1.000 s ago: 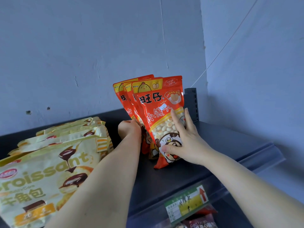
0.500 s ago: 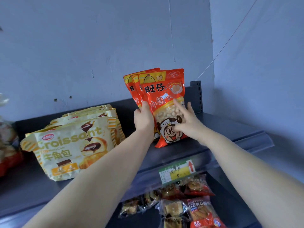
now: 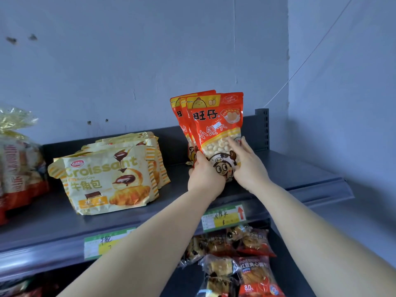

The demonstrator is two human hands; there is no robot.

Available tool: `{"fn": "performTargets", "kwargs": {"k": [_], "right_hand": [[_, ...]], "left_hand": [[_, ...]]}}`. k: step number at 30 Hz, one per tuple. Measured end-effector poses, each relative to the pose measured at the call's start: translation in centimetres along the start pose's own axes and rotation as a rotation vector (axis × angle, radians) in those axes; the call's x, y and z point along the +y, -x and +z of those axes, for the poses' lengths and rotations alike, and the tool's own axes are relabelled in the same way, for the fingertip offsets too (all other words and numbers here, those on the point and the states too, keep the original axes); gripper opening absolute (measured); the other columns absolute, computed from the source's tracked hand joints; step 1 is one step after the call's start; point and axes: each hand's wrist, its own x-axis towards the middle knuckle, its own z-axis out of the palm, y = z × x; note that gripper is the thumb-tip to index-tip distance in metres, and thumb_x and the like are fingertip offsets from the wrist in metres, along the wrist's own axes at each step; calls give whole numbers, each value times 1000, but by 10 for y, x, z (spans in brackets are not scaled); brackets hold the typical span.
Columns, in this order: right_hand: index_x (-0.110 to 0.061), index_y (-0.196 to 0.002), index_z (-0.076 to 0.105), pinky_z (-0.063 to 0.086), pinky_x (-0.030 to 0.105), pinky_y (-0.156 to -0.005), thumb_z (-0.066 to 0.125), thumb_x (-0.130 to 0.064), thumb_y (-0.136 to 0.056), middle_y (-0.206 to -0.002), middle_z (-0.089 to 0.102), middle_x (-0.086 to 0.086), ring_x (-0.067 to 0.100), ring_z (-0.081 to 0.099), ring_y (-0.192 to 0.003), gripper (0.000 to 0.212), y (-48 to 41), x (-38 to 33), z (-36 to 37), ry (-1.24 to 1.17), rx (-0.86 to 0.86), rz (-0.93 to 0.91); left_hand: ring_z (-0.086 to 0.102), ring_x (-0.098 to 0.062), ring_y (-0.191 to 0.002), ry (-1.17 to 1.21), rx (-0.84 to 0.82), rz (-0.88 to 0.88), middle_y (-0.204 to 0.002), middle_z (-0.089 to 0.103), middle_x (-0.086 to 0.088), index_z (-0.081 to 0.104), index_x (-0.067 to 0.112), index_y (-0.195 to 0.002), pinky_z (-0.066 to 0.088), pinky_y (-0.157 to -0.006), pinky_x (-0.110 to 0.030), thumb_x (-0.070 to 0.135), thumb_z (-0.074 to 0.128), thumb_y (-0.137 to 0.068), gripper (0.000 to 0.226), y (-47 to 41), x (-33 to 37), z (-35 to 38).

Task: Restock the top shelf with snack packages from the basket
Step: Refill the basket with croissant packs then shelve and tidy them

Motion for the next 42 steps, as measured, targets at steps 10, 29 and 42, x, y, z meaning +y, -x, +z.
{"fn": "performTargets", "kwargs": {"k": [10,29,42], "right_hand": [[-37,-152,22,30,49,-114,51,0,-91,-163,4,4,28,4,-150,77,-1,4,5,36,83,-40],[-23,-154,17,13,48,-119,34,-42,-102,-163,7,5,24,0,-150,58,41,-35,9,300,64,-36],[-23,-155,13,9,44,-120,32,-44,-102,-163,3,4,21,-5,-150,60,169,-171,79,355,-32,37]], "left_hand": [[40,-29,-132,7,33,6,-145,43,-6,13,16,-152,48,-95,-42,24,73,-82,92,9,4,-3],[23,-20,-146,-222,71,299,-154,38,-1,41,15,-146,30,-115,-37,9,48,-96,51,54,-12,-54],[42,-23,-130,-150,82,404,-136,55,-4,53,14,-135,43,-102,-38,4,49,-93,43,162,-109,-194]]}}
